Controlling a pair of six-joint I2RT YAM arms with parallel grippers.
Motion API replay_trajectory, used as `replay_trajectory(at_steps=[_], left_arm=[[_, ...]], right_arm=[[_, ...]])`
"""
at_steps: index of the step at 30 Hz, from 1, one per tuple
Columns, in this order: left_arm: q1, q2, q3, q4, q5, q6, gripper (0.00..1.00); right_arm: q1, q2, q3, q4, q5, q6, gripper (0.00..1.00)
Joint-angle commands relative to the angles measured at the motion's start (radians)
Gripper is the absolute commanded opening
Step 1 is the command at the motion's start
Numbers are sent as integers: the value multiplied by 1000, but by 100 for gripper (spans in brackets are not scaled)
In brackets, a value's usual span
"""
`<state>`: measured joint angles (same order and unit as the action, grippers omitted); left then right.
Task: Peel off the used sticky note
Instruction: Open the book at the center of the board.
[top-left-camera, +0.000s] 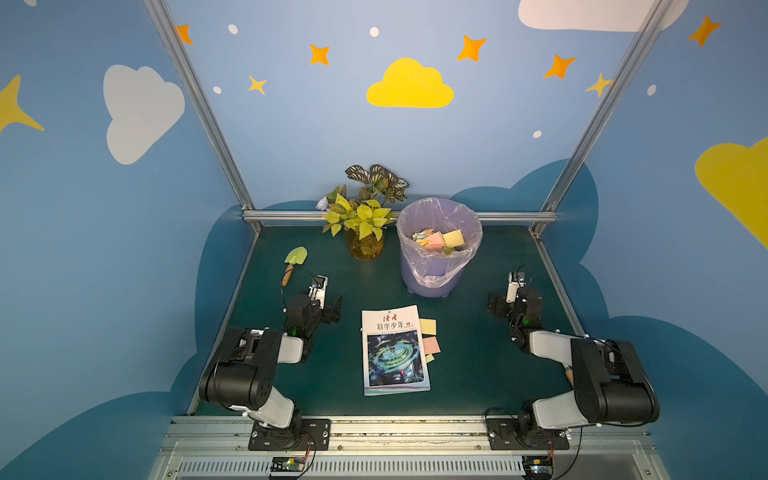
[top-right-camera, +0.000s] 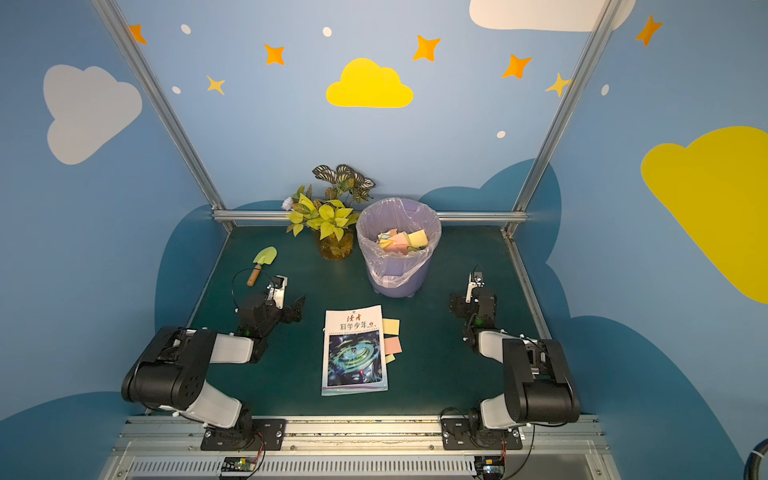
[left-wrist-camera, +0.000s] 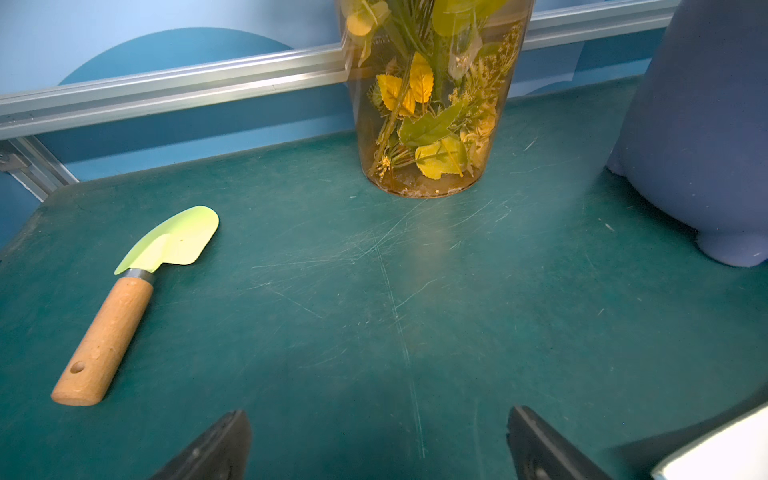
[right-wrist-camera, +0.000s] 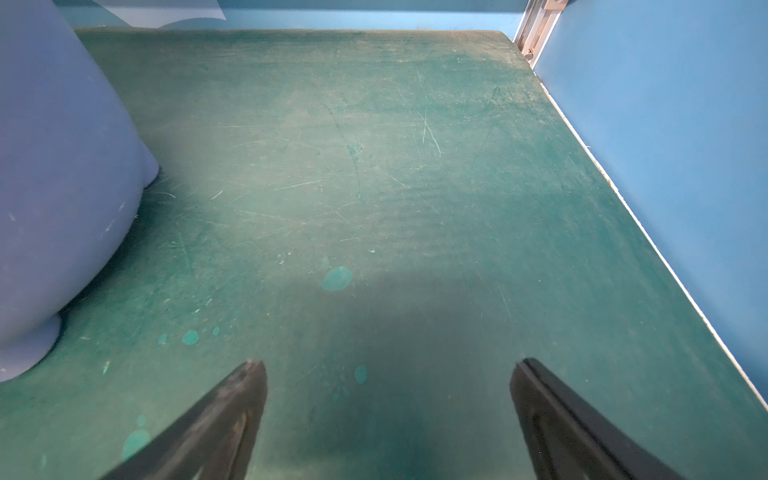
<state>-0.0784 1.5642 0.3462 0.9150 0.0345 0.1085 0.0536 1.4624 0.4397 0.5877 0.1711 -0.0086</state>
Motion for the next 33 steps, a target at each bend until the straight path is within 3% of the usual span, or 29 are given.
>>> replay_trajectory(at_steps=[1,7,12,16,18,20,22,24,29,33], left_arm=[[3,7,22,21,17,11,100],[4,6,21,21,23,10,100],[14,-21,32,-15,94,25,100],[24,-75,156,-267,157,33,100],[29,-79,237,-401,178,35,100],[31,-84,295,-507,201,44,100],[29,-106,330,-558,220,56,100],[31,-141,344,-584,265,87,100],[32,-196,473,-936,420,209,100],[32,-270,474,-1149,508,365,100]], right_arm=[[-4,11,21,30,-7,-9,98],[-4,10,21,29,-7,-8,98],[-3,11,21,27,-7,-7,98],[-9,11,21,30,-5,-7,98],[-6,-7,32,50,133,56,98],[11,-94,179,-273,243,110,98],[13,-147,374,-604,221,219,98],[13,-173,485,-779,139,305,98],[-15,-244,503,-893,146,652,98],[-49,-314,338,-704,-163,670,98]])
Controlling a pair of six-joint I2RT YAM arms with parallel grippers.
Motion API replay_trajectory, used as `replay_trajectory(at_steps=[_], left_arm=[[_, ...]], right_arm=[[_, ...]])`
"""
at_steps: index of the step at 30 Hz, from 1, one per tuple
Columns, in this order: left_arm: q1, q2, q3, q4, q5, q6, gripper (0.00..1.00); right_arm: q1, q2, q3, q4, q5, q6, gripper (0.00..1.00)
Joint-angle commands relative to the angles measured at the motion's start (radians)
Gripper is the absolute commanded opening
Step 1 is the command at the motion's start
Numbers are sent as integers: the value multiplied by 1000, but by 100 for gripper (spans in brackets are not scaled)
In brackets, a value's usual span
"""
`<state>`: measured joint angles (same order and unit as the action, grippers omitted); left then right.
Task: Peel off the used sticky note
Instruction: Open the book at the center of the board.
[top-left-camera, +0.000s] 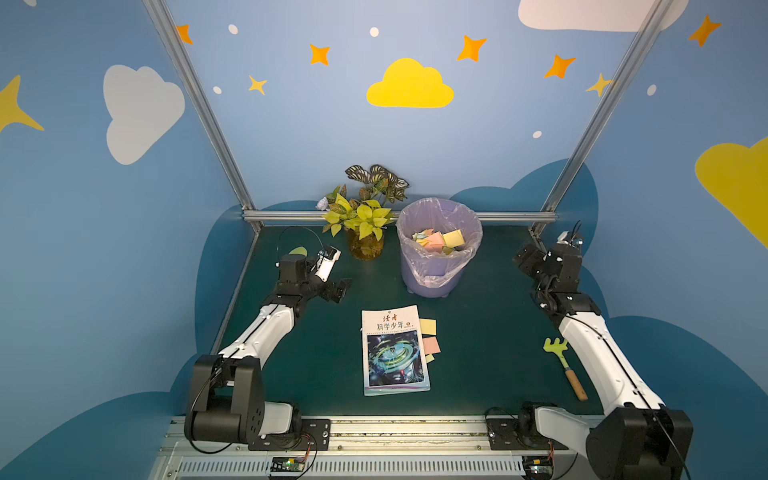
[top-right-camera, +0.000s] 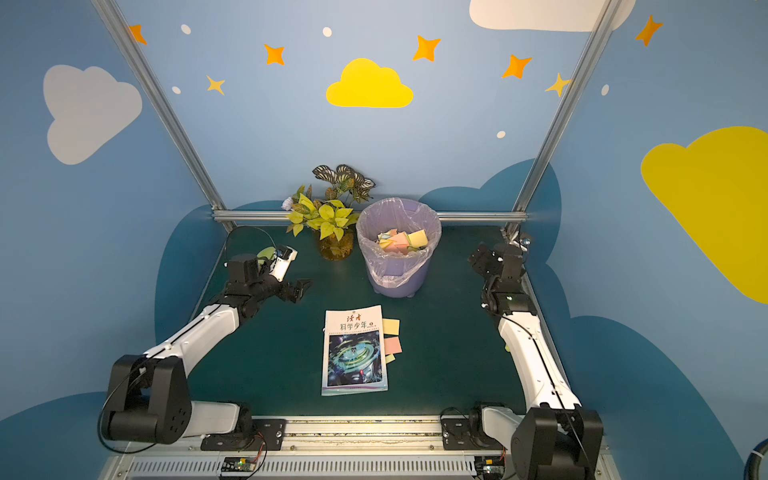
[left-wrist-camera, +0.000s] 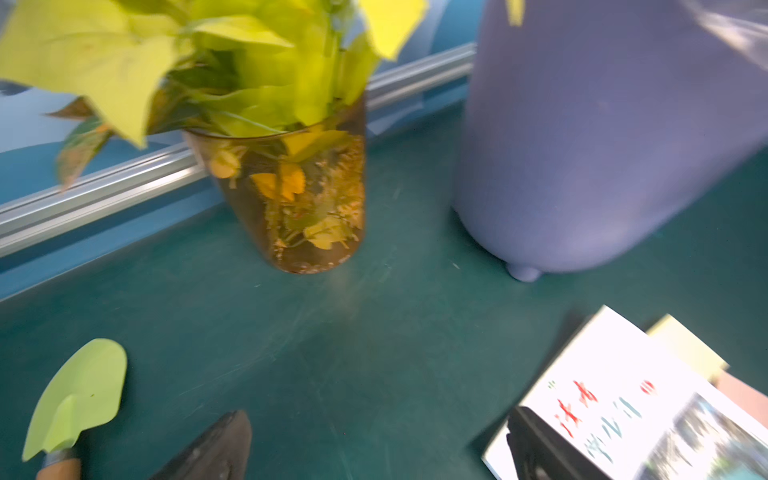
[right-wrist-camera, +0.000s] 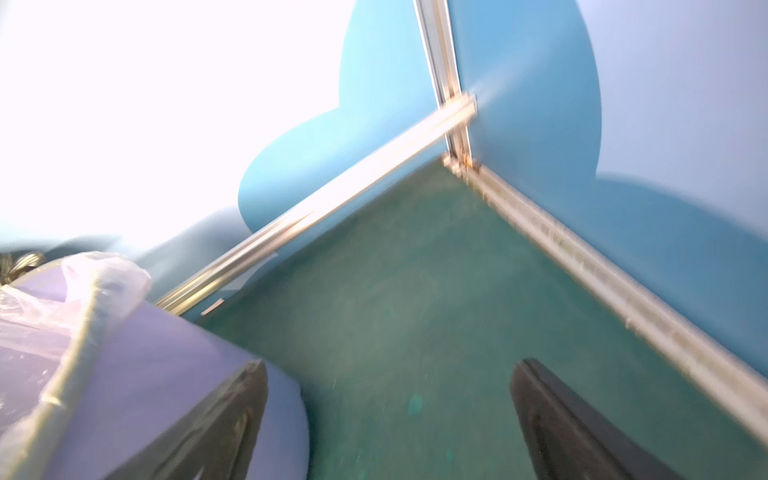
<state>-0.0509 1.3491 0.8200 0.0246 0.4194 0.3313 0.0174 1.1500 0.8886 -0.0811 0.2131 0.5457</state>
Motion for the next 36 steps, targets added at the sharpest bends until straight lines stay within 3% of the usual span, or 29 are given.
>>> replay_trajectory(at_steps=[1,4,7,12,16,21,36], left_arm=[[5,-82,-17,-299,135,186,100],[5,-152,-70,-398,167,281,100],[-1,-172,-94,-472,193,325,100],[-55,-145,-133,-488,144,365,100],[-122,-73,-122,-481,73,366,100],[-164,-4,-85,-478,48,372,98],[-288,194,-7,-460,-155,406,83]], right_arm=[[15,-10,-138,-14,-230,109,98],[204,-38,-123,-150,-90,63,98],[378,-61,-157,-157,17,68,98],[575,23,-182,-87,37,117,95],[673,148,-178,7,-33,108,83],[763,273,-146,78,-94,93,69],[784,487,-102,227,-207,141,62]])
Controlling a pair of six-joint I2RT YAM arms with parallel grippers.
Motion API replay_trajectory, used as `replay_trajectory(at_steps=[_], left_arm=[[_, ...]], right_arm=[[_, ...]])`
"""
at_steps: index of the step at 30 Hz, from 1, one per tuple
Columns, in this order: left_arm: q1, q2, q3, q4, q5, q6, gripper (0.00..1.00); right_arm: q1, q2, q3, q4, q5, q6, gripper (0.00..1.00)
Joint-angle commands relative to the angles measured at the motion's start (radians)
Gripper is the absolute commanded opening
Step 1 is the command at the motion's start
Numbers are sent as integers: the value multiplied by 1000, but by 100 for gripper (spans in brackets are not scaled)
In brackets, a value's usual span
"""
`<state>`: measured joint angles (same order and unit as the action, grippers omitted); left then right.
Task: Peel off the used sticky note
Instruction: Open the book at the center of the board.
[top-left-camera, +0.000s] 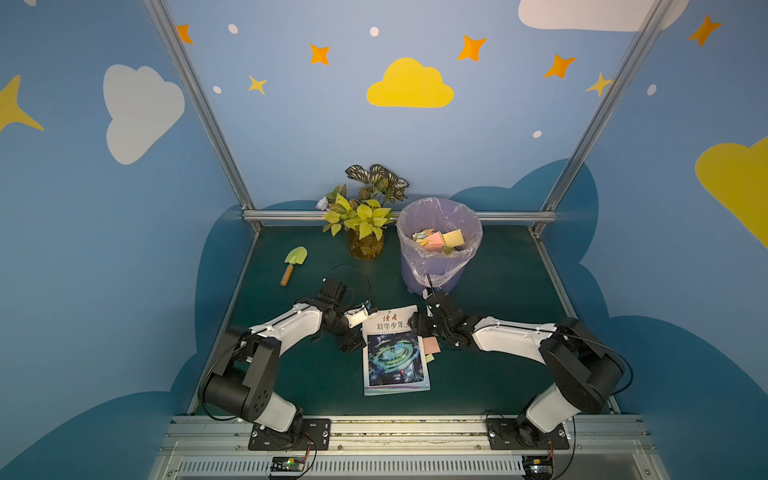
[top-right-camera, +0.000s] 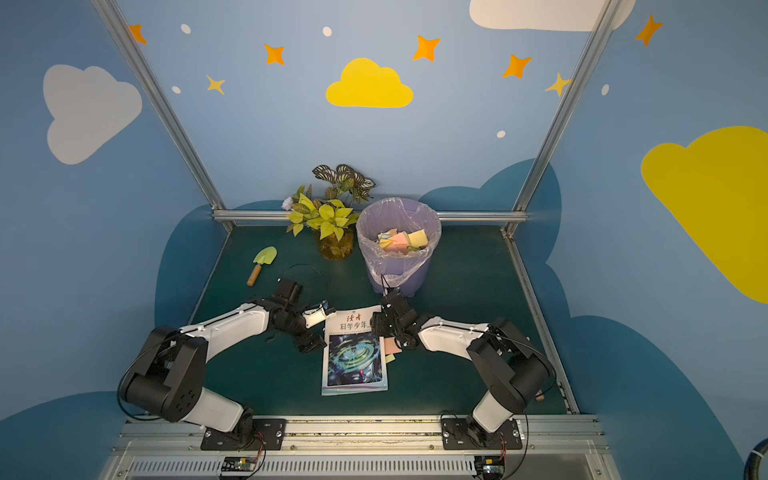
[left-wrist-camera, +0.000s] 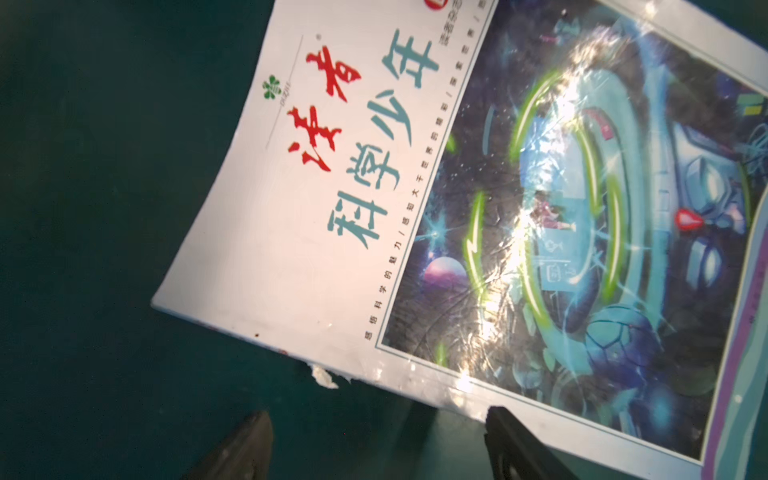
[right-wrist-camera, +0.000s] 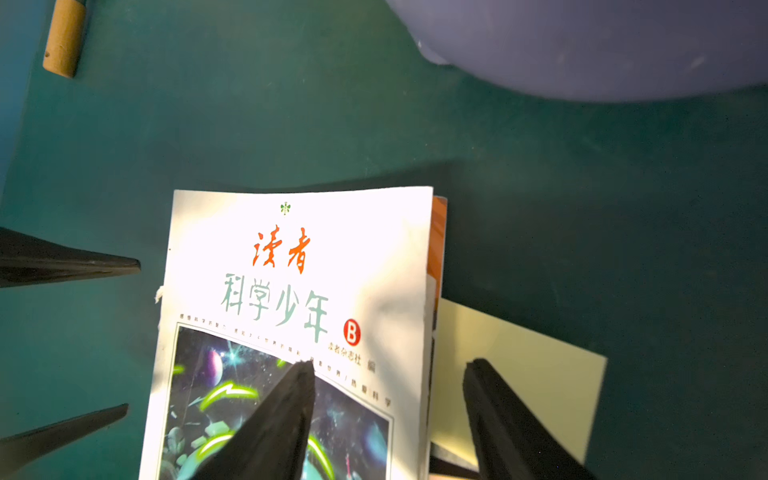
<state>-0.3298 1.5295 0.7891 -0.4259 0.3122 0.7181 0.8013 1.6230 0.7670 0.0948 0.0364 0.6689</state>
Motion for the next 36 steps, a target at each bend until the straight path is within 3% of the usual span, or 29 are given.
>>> replay_trajectory(at_steps=[1,8,23,27,36], left_arm=[[-15,21,29,-14,-53,19,83],[-38,69,26,-7,-166,31,76],[-43,68,7,18,-189,46,74],[-43,66,12,15,-185,46,72],[-4,-2,24,-49,-74,45,71]], right_arm=[[1,17,20,54,-33,21,62],[26,31,1,96,-50,49,60],[101,-61,-76,200,-41,144,54],[143,-103,-72,177,-1,148,46],[214,-169,-30,99,109,157,11]])
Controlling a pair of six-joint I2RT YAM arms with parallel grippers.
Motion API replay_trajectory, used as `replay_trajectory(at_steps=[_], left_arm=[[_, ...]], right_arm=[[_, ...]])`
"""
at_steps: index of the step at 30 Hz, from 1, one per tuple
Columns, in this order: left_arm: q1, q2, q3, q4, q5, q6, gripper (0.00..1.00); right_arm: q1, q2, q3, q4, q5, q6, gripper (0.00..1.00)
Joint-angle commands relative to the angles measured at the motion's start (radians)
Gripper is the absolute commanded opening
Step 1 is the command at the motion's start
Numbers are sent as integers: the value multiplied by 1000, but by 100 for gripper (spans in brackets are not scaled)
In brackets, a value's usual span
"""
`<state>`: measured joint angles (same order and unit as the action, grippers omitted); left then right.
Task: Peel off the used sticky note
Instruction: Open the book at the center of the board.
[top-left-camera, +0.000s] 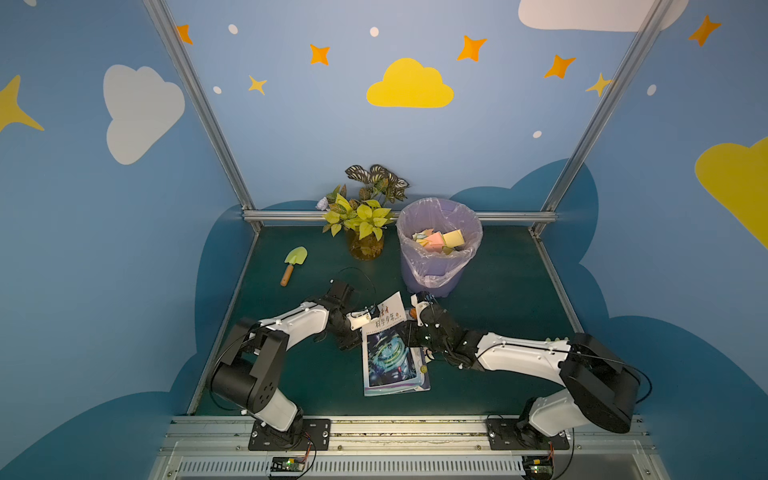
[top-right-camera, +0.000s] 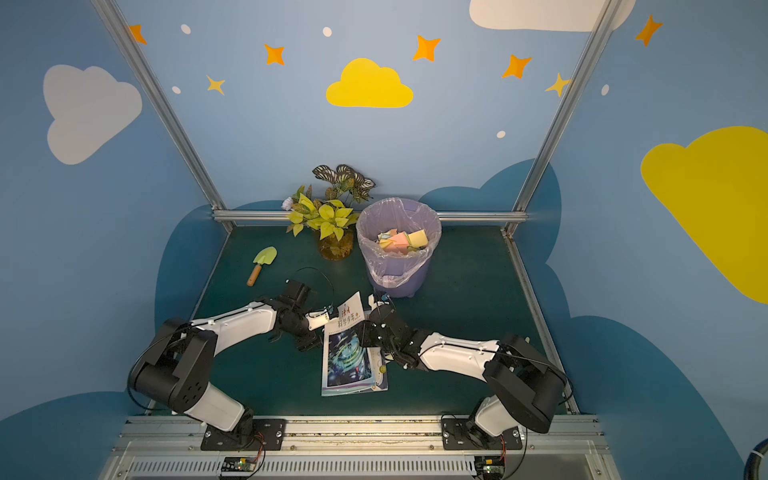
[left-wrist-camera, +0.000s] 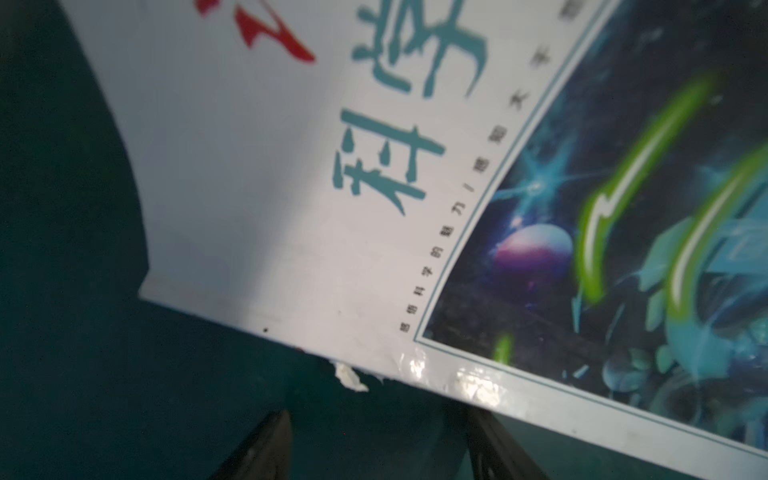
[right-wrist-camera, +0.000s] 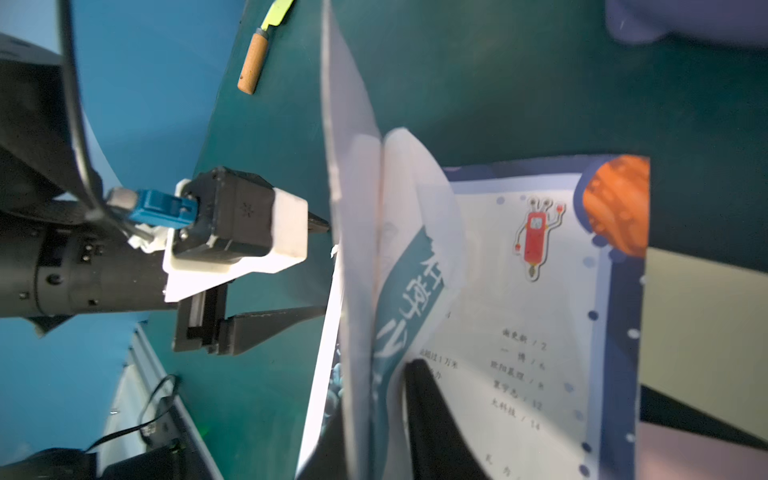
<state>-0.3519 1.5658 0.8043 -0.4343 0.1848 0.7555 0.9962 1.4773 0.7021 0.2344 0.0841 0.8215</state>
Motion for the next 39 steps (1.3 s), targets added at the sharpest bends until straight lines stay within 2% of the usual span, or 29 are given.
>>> replay_trajectory(at_steps=[1,5,13,18,21,24,30,34,39], left_arm=[[40,-54,18,-63,109,6,71],[125,-111,51,-128,238,7,71],[237,-250,72,-237,397,17,76],[299,-329,73,-273,490,4,84],[343,-335,76,-278,508,8,85],[410,-309,93,-302,531,39,85],[570,-251,151,-365,588,105,86],[623,-258,173,-396,585,134,87],[630,-297,164,-405,546,156,88]], right_arm=[[31,-26,47,-57,81,9,7],[71,-26,96,-128,169,34,0],[190,19,272,-359,450,129,0],[243,163,468,-523,577,206,0],[248,280,611,-631,594,242,0],[248,383,724,-662,585,247,1],[243,539,868,-573,495,199,24],[234,602,927,-482,398,152,47],[218,644,963,-396,262,121,87]])
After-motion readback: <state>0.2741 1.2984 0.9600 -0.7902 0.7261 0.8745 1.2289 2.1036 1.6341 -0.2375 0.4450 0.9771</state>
